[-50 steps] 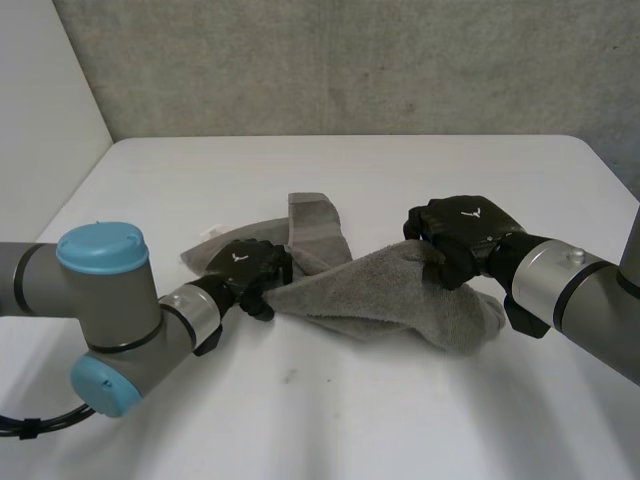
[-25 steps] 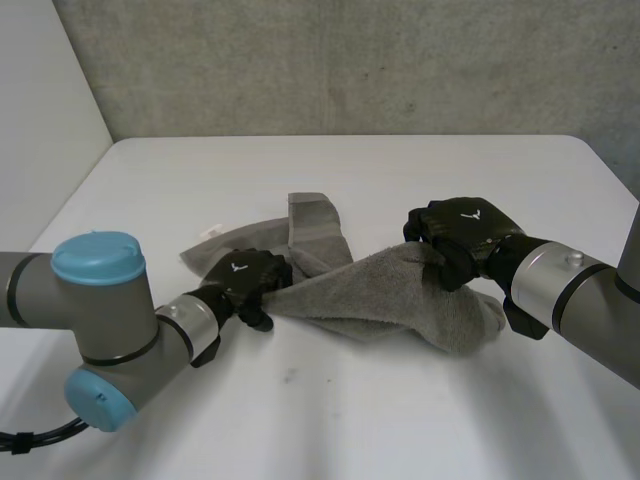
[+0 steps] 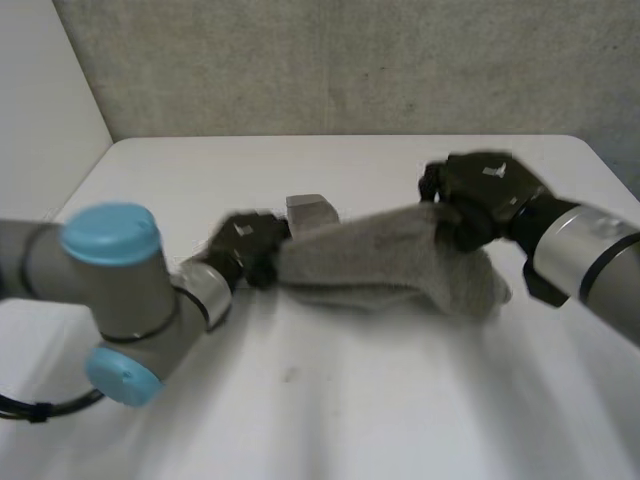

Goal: Fold the towel.

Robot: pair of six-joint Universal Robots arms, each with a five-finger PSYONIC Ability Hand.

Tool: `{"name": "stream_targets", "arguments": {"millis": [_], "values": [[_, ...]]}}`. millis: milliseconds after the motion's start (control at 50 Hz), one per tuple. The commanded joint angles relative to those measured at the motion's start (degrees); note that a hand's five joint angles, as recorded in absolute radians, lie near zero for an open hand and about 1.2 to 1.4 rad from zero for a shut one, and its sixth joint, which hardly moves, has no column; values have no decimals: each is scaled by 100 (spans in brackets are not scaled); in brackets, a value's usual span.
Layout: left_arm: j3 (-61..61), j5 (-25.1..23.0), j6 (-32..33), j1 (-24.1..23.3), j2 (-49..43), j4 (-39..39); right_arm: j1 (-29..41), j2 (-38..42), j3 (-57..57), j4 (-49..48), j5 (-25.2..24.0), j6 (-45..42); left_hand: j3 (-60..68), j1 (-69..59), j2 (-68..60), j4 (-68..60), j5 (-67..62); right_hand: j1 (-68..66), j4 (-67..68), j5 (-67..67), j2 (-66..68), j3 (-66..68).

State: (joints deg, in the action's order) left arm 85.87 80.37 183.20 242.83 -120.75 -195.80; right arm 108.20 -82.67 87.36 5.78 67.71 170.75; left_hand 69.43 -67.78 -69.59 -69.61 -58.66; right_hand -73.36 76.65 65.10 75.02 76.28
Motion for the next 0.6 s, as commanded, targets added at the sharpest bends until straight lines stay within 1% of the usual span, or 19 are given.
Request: {"name": "stream_targets", "arguments": {"millis": [20, 60, 80, 100, 120, 140, 160, 180, 200, 220, 260, 340, 400, 440, 460, 500, 560, 580, 600], "values": [[131, 243, 58, 475, 1643, 112, -158, -863, -377, 335, -12, -191, 1057, -1222, -1041, -1039, -1134, -664, 335, 490, 498, 372], [97, 234, 268, 537, 2456, 462, -158, -1049, -501, 494, -3, -341, 1057, -1222, -1041, -1039, -1134, -664, 335, 490, 498, 372], [96, 234, 269, 537, 2460, 464, -158, -1206, -666, 694, 5, -550, 1057, -1222, -1041, -1039, -1134, -664, 335, 490, 498, 372], [35, 234, 426, 554, 2817, 733, -158, -1303, -842, 940, 31, -813, 1057, -1222, -1041, -1039, -1134, -664, 335, 490, 498, 372], [-52, 225, 610, 581, 3151, 1006, -158, -1304, -844, 943, 32, -816, 1057, -1222, -1041, -1039, -1134, -664, 335, 490, 498, 372], [-53, 225, 612, 581, 3155, 1009, -167, -1383, -1044, 1212, 93, -1068, 1057, -1222, -1041, -1039, -1134, -664, 335, 490, 498, 372], [-184, 225, 769, 572, 3398, 1270, -167, -1383, -1046, 1215, 93, -1071, 1057, -1222, -1041, -1039, -1134, -664, 335, 490, 498, 372], [-342, 225, 910, 572, 3575, 1542, -167, -1427, -1263, 1467, 224, -1323, 1057, -1222, -1041, -1039, -1134, -664, 335, 490, 498, 372], [-343, 225, 911, 572, 3576, 1545, -159, -1445, -1492, 1687, 417, -1552, 1057, -1222, -1041, -1039, -1134, -664, 335, 490, 498, 372], [-500, 225, 1024, 555, 3698, 1780, -158, -1445, -1494, 1690, 418, -1554, 1057, -1222, -1041, -1039, -1134, -664, 335, 490, 498, 372], [-675, 225, 1121, 554, 3717, 1991, -71, -1375, -1905, 2109, 821, -1983, 1057, -1222, -1041, -1039, -1134, -664, 335, 490, 498, 372], [-1107, 243, 1297, 537, 3630, 2527, 61, -1164, -2197, 2454, 1025, -2301, 1057, -1222, -1041, -1039, -1134, -664, 335, 490, 498, 372], [-1204, 234, 1306, 537, 3480, 2696, 341, -726, -2407, 2568, 1148, -2476, 1057, -1222, -1041, -1039, -1134, -664, 335, 490, 498, 372], [-1309, 234, 1350, 546, 3077, 3028, 474, -522, -2461, 2577, 1174, -2521, 1057, -1222, -1041, -1039, -1134, -664, 335, 490, 498, 372], [-1310, 234, 1350, 546, 3075, 3030, 553, -339, -2478, 2577, 1235, -2529, 1057, -1222, -1041, -1039, -1134, -664, 335, 490, 498, 372], [-1284, 234, 1377, 546, 2630, 3188, 624, -127, -2470, 2569, 1306, -2530, 1057, -1222, -1041, -1039, -1134, -664, 335, 490, 498, 372], [-1284, 251, 1386, 563, 2381, 3188, 650, 363, -2452, 2542, 1455, -2599, 1057, -1222, -1041, -1039, -1134, -664, 335, 490, 498, 372], [-1336, 251, 1386, 607, 2103, 3153, 659, 644, -2496, 2499, 1499, -2652, 1057, -1222, -1041, -1039, -1134, -664, 335, 490, 498, 372], [-1415, 251, 1394, 642, 1787, 3101, 659, 647, -2496, 2498, 1500, -2653, 1057, -1222, -1041, -1039, -1134, -664, 335, 490, 498, 372]]}}
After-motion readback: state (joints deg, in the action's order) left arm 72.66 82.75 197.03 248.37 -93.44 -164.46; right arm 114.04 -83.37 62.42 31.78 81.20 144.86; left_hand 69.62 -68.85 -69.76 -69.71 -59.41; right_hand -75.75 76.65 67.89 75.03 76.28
